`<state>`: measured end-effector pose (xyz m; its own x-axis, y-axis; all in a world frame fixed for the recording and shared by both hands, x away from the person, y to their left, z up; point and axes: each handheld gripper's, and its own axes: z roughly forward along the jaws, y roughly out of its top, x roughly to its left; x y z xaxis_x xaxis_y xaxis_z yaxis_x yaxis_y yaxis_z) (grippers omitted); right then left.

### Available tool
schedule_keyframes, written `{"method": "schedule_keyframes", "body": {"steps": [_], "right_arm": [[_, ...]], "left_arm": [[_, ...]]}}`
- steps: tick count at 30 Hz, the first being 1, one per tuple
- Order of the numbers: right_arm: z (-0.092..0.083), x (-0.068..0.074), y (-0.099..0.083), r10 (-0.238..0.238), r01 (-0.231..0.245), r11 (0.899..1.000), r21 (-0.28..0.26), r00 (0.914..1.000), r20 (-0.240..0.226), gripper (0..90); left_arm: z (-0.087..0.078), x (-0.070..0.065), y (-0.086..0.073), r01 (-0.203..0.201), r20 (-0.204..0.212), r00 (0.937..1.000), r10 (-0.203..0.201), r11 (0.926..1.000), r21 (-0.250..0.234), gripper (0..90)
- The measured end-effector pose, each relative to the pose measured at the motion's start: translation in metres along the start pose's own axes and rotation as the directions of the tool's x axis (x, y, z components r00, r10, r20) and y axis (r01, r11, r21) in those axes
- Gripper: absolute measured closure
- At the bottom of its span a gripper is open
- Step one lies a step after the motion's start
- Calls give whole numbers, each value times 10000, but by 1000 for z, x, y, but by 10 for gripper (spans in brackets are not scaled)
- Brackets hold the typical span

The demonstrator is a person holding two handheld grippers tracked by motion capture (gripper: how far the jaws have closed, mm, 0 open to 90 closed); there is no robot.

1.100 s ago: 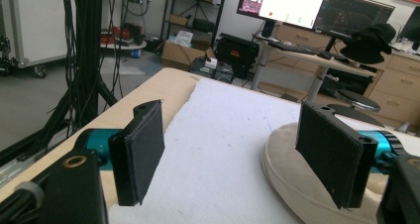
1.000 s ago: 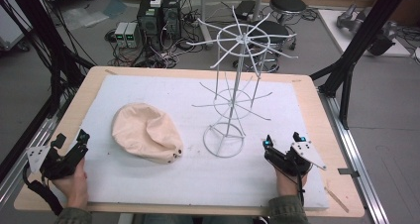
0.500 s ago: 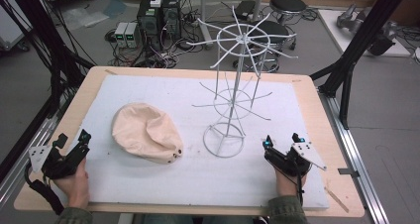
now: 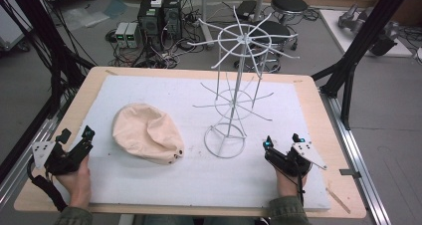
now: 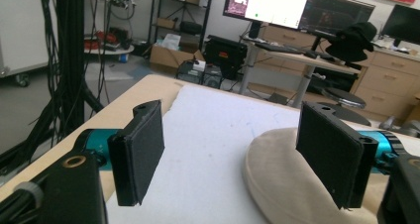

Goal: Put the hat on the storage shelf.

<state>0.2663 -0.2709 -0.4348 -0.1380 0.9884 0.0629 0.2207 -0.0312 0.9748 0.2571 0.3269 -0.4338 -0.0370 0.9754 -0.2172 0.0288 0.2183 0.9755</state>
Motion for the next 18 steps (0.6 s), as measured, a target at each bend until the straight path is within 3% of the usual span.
{"method": "schedule_keyframes", "body": {"steps": [7,10,18], "right_arm": [[-4,3,-2,-145,145,9999,80,9999,-80,87],[-4,4,-2,-312,314,9995,82,9994,-137,87],[-5,2,-1,-175,175,9998,28,9998,-94,87]], "left_arm": [[8,-15,14,345,663,9972,-350,9994,80,268],[15,-25,20,160,918,9956,-169,9998,106,268],[32,-58,29,-302,1274,9914,290,9995,76,268]]}}
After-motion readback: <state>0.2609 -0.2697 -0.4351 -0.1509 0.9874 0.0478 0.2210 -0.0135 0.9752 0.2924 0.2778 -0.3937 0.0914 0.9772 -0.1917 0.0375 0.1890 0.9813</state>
